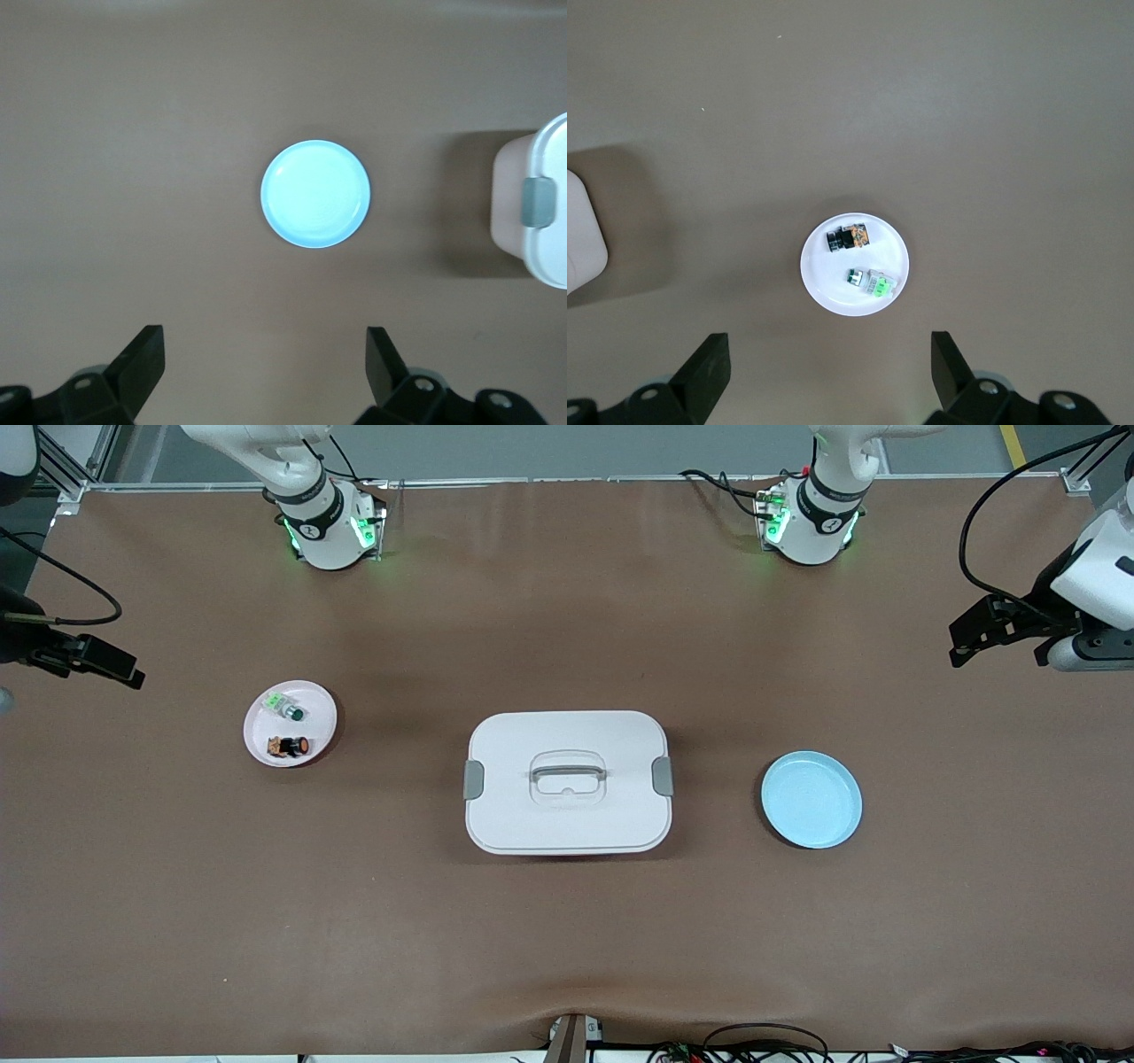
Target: Transfer orange switch to right arm and place
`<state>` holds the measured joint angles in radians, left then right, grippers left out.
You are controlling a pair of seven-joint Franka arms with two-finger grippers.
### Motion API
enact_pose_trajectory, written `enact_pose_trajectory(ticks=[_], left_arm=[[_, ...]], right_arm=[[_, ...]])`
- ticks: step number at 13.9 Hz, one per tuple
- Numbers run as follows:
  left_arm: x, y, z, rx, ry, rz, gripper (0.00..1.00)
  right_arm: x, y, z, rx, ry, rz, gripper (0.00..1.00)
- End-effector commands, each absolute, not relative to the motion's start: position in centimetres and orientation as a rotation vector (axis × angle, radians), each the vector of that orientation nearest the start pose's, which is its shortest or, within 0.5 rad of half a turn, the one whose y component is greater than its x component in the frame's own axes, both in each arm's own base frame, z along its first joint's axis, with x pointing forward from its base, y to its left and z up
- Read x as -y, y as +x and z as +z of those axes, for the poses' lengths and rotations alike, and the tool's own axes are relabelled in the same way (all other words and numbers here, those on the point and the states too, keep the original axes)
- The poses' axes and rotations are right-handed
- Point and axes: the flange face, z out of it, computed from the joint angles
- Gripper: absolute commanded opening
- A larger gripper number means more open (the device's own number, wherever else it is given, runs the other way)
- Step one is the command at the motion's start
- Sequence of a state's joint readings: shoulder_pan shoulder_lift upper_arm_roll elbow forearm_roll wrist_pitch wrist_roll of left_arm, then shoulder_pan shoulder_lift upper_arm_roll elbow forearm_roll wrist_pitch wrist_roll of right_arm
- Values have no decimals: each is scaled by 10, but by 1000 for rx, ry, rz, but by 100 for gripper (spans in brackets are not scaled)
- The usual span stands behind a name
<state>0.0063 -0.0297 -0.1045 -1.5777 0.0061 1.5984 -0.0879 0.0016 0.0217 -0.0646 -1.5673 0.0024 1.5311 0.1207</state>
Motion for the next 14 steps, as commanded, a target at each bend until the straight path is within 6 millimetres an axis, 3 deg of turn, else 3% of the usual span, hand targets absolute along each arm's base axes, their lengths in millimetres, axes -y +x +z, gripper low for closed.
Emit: enact_pose_trajectory(ticks=[1,4,14], left_arm=[[51,548,647,12,-3177,-92,100],[51,548,647,9,-3180,-97,100],[59,547,646,2,-3177,-85,100]], right_arm=[[55,544,637,-353,-3097,55,100],[62,538,644,-376,-3050,38,100],[53,529,646,-373,-3050,103,100]])
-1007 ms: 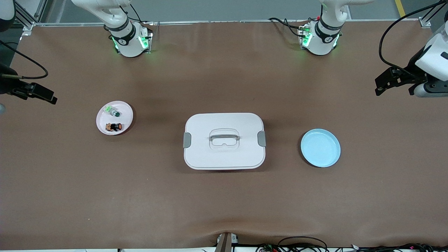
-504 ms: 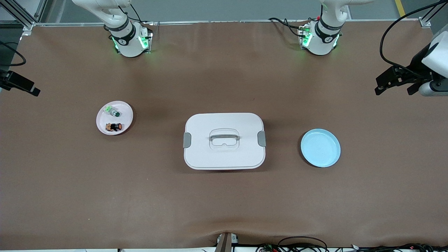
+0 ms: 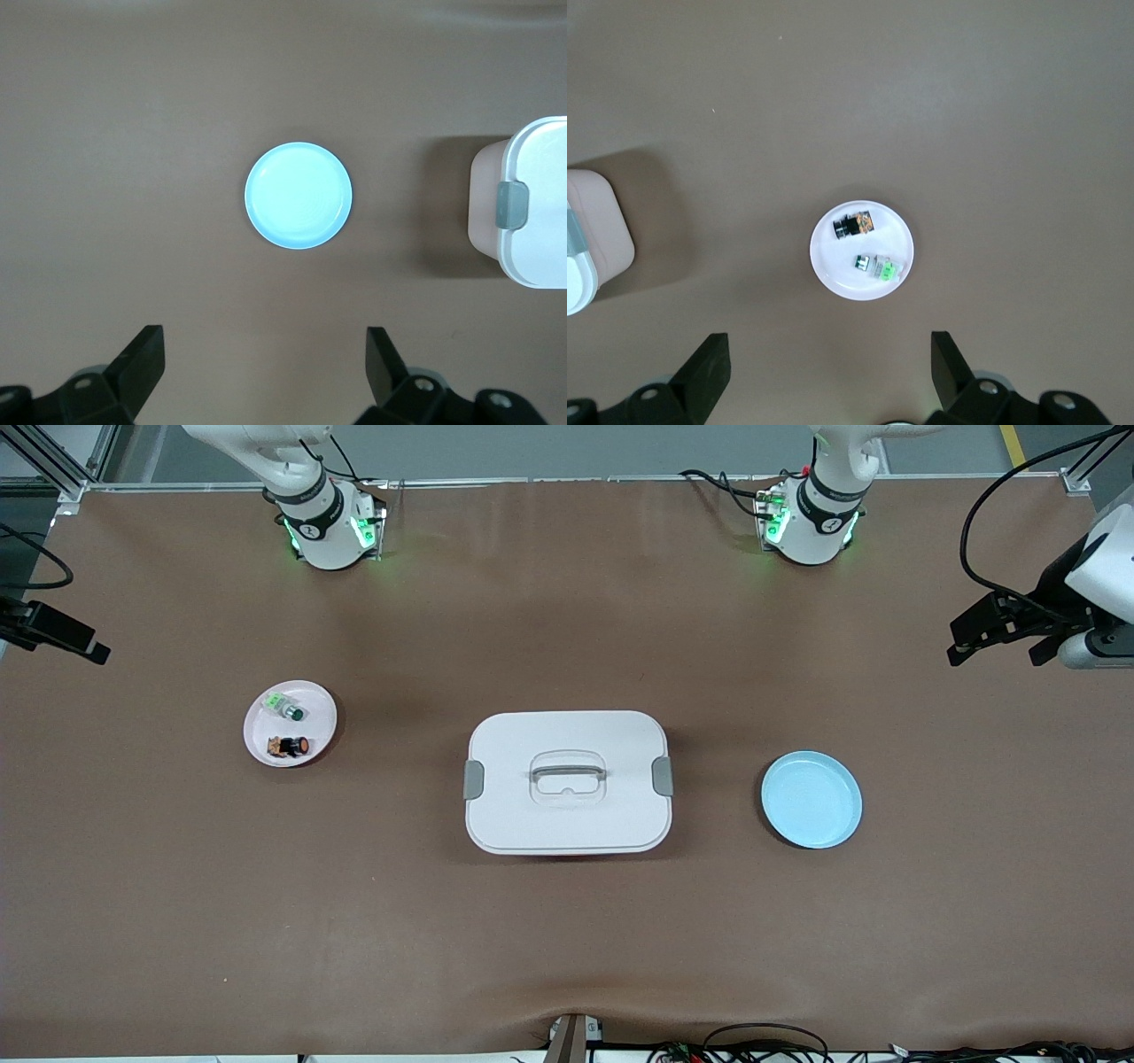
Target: Transfer orange switch to right arm and place
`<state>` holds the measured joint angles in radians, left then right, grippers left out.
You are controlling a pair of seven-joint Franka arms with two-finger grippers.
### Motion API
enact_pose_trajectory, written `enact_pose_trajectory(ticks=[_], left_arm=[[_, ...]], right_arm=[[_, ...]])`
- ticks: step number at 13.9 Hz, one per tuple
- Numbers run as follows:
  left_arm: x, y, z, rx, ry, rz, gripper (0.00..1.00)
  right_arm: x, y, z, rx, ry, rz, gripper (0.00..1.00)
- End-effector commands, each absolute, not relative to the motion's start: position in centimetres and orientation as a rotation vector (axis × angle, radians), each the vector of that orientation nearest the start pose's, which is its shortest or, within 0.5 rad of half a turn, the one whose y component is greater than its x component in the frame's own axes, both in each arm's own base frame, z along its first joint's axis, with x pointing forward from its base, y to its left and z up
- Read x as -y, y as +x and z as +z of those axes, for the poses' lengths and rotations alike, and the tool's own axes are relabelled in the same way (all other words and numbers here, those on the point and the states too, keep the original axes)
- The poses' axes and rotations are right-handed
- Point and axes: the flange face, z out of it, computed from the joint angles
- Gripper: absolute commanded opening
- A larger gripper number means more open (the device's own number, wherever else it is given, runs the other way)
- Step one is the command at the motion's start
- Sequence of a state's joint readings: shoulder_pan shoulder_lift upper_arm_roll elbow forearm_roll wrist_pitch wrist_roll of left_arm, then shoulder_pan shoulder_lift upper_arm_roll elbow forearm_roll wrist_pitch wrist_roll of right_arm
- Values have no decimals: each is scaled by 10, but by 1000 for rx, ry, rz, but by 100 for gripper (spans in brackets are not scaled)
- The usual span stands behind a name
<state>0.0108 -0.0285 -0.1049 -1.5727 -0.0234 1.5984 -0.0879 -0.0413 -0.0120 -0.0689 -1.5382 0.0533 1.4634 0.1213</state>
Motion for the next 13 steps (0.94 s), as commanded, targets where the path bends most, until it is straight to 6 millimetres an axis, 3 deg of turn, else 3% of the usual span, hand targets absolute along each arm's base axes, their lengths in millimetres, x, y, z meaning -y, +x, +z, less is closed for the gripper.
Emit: enact_pose_trajectory(ticks=[1,4,13], left_arm=[[59,547,646,2,-3177,-85,100],[58,547,646,2,-3177,-85,100],[57,547,646,4,-3177,-85,100]], right_arm=[[53,527,646,-373,-3050,110,100],[55,512,639,-377,-3045,117,100],[38,505,640,-317,-3067,52,100]])
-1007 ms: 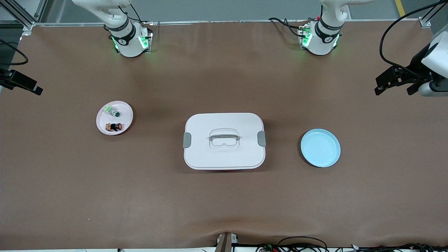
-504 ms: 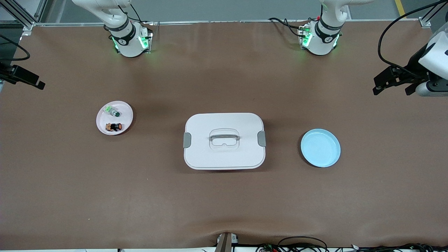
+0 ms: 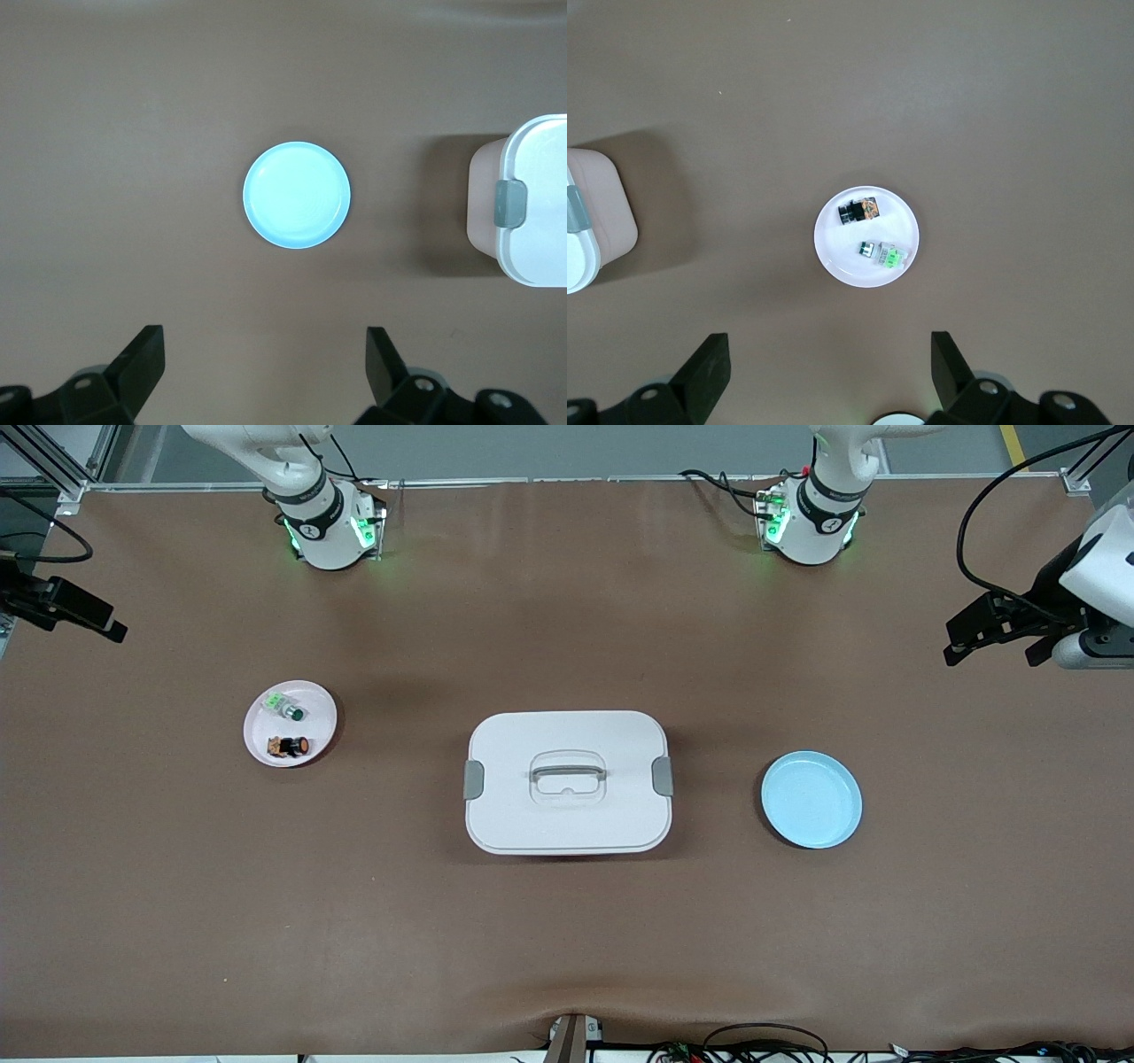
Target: Transfer orange switch to right arm and place
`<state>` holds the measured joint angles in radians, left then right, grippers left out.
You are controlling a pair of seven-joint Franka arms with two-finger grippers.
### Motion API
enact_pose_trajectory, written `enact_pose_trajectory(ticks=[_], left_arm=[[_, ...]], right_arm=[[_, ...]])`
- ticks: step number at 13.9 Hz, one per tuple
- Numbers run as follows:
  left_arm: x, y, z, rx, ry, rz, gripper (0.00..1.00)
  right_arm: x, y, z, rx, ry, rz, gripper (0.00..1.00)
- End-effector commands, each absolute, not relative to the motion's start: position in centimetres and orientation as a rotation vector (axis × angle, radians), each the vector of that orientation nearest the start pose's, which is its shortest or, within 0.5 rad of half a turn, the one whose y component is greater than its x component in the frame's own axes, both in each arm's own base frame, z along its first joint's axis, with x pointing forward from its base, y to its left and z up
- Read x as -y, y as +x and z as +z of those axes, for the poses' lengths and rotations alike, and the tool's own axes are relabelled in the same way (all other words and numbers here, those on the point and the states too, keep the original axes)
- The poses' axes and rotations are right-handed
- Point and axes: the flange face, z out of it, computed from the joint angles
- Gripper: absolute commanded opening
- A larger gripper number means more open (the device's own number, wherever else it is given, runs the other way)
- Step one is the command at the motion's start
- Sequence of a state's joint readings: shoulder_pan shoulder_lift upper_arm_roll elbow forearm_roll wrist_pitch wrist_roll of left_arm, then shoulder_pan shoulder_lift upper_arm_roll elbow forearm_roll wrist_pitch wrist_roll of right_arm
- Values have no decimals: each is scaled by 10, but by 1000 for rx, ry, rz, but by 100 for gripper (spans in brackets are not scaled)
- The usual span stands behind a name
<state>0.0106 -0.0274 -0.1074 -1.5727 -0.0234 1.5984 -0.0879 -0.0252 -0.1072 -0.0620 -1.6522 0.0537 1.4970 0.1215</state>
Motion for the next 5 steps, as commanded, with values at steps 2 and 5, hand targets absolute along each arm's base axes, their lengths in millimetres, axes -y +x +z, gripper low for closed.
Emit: enact_pose_trajectory(ticks=[2,5], left_arm=[[58,547,646,4,-3179,-84,100],[57,547,645,4,-3177,-82,100]], right_arm=[[37,507,656,-303,-3066,12,100],[39,520,666,-311,-3066,-22,100]])
